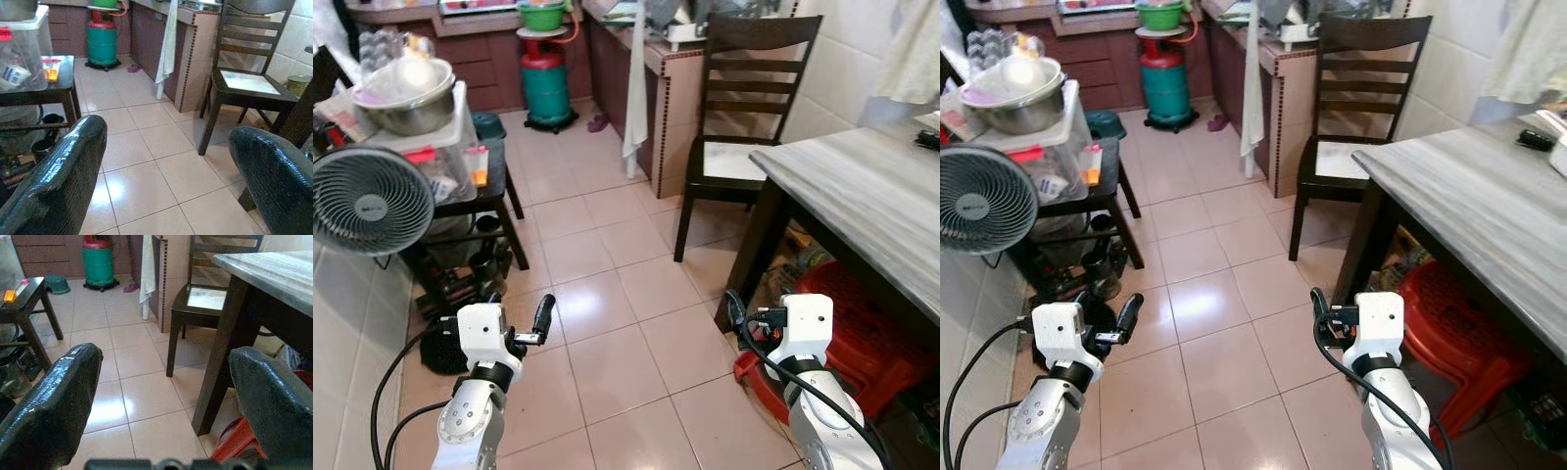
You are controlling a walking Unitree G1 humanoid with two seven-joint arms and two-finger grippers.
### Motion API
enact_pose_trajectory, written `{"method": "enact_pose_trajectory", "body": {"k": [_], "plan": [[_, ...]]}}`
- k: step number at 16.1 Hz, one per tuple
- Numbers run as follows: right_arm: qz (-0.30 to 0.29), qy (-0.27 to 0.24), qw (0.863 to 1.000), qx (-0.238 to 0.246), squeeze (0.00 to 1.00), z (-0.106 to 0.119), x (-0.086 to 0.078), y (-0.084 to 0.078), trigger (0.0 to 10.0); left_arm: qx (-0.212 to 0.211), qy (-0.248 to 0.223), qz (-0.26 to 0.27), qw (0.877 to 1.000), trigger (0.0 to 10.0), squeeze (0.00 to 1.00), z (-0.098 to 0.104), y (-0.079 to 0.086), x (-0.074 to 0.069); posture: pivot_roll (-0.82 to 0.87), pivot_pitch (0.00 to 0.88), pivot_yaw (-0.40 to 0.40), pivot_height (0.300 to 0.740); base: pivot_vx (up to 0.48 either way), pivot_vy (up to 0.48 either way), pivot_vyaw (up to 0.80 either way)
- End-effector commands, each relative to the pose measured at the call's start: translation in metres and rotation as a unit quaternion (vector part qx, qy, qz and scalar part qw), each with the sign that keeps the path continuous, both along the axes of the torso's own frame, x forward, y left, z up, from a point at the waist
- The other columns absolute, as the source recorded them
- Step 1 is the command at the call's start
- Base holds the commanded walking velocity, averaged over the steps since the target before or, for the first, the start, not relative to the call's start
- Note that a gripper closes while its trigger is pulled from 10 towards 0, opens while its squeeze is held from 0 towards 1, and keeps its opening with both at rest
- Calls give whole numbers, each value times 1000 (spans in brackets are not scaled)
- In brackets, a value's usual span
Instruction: Setting the table
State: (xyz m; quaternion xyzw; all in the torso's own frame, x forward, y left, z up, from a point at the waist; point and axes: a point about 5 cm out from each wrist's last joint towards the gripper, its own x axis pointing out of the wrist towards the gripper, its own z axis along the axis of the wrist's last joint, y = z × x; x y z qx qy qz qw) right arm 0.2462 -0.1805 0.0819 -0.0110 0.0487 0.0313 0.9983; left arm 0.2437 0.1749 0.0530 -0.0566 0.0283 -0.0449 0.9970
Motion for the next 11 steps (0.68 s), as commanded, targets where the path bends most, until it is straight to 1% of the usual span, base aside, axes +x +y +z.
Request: {"method": "enact_pose_trajectory", "body": {"k": [1,4,11], "plan": [[-7,-8,1000,2,0,2,-1,-1,10000,4,4,-6,1000,10000,0,0,0,2,-71,0,69,740,0,0,-800],[-10,-6,1000,3,0,1,-2,-2,10000,3,4,-13,1000,10000,0,0,-1,3,-75,0,72,740,0,0,-800],[-12,-5,1000,5,0,0,-4,-1,10000,6,9,-21,1000,10000,0,-3,-1,1,-76,0,80,740,264,0,-800]]}}
